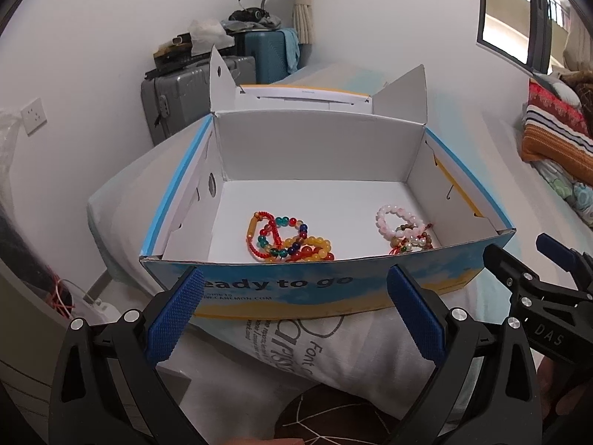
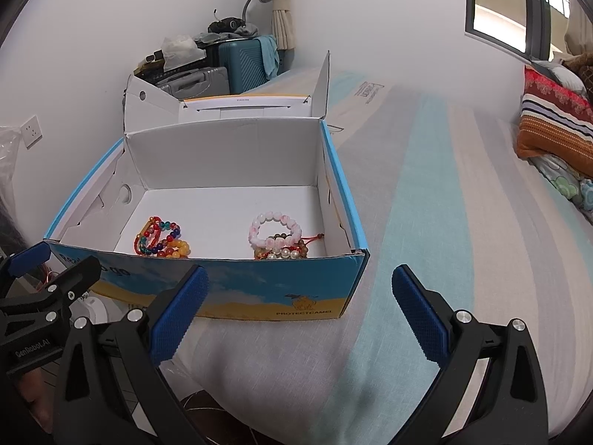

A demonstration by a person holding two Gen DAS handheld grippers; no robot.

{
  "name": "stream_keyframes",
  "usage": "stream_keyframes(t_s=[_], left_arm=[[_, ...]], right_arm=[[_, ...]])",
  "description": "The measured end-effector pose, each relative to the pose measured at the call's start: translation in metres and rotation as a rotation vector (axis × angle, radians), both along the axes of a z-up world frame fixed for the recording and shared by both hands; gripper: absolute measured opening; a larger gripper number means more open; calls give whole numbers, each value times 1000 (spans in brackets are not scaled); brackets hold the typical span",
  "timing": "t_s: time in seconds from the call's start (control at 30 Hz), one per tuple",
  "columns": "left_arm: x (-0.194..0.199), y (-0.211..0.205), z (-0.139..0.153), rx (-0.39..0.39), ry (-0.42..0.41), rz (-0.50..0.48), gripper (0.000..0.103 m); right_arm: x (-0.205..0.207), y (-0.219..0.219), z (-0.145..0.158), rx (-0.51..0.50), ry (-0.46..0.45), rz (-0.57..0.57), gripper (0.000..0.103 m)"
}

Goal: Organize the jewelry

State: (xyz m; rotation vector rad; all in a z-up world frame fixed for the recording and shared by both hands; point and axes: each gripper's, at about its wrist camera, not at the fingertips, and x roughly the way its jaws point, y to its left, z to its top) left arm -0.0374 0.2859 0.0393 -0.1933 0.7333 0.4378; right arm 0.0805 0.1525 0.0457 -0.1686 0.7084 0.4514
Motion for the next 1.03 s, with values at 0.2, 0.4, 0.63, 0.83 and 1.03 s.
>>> stream_keyframes(t_s=[0.2, 0.4, 0.63, 0.83, 1.03], left_arm=[[2, -2, -1, -10, 7, -9, 97], [4, -3, -2, -11, 8, -21, 97], [3, -6, 0, -13, -8, -30, 97], [4, -8, 2, -16, -16, -40, 97], [4, -7, 0, -29, -7, -36, 97]], right_arm=[[0, 1, -1, 1, 4, 0, 95], [-1, 1, -3, 3, 3, -3, 95], [-1, 1, -3, 1, 5, -3, 95], [0, 1, -2, 3, 6, -8, 95], [-1, 0, -2, 6, 5, -8, 95]])
